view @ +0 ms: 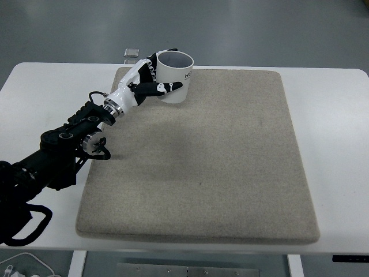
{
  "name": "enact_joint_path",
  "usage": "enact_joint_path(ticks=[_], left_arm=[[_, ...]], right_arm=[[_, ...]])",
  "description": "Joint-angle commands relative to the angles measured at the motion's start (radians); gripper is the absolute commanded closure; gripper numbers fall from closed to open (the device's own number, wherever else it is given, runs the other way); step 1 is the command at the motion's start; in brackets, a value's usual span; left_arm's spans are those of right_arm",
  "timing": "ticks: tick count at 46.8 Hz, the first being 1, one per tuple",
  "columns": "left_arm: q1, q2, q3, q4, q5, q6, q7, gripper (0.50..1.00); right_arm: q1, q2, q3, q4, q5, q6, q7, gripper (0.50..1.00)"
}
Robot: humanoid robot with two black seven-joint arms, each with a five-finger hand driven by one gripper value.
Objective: Flip white cup upright
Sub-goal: 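Lower the upright cup onto the pad with the left hand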
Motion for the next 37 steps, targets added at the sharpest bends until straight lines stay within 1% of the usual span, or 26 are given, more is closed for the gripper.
enact_joint_path(ticks=[1, 5, 8, 18, 25, 27, 31, 35, 36, 37], left_arm=[[0.009, -0.003, 0.044, 0.000, -0.001, 0.046, 0.000, 0.934], [0.034, -0.025, 0.093, 0.000, -0.001, 0.098, 0.000, 0.934], [0.040, -0.026, 0.110, 0.000, -0.001, 0.120, 0.000, 0.934], [0.043, -0.028, 0.110, -0.003, -0.004, 0.126, 0.000, 0.934], [0.045, -0.028, 0.110, -0.009, -0.009, 0.126, 0.000, 0.922], [0.045, -0.028, 0.109, -0.009, -0.012, 0.126, 0.000, 0.902], [0.045, -0.028, 0.104, -0.009, -0.015, 0.128, 0.000, 0.834], [0.046, -0.028, 0.103, -0.009, -0.015, 0.128, 0.000, 0.782], [0.046, -0.028, 0.103, -0.009, -0.015, 0.128, 0.000, 0.761], [0.046, -0.028, 0.103, -0.009, -0.015, 0.128, 0.000, 0.718]], right_arm=[[0.000, 0.000, 0.000, 0.000, 0.000, 0.000, 0.000, 0.570], [0.000, 0.000, 0.000, 0.000, 0.001, 0.000, 0.000, 0.570], [-0.001, 0.000, 0.000, 0.000, 0.001, 0.000, 0.000, 0.570], [-0.004, 0.000, 0.000, 0.000, 0.001, 0.000, 0.000, 0.570], [-0.004, 0.000, 0.000, 0.000, 0.001, 0.000, 0.000, 0.570], [-0.006, 0.000, 0.000, 0.000, 0.000, 0.000, 0.000, 0.570], [-0.011, 0.000, 0.000, 0.000, 0.000, 0.000, -0.002, 0.570], [-0.012, 0.000, 0.000, 0.000, 0.000, 0.000, 0.000, 0.570], [-0.012, 0.000, 0.000, 0.000, 0.000, 0.000, -0.002, 0.570], [-0.012, 0.000, 0.000, 0.000, 0.000, 0.000, 0.000, 0.570]])
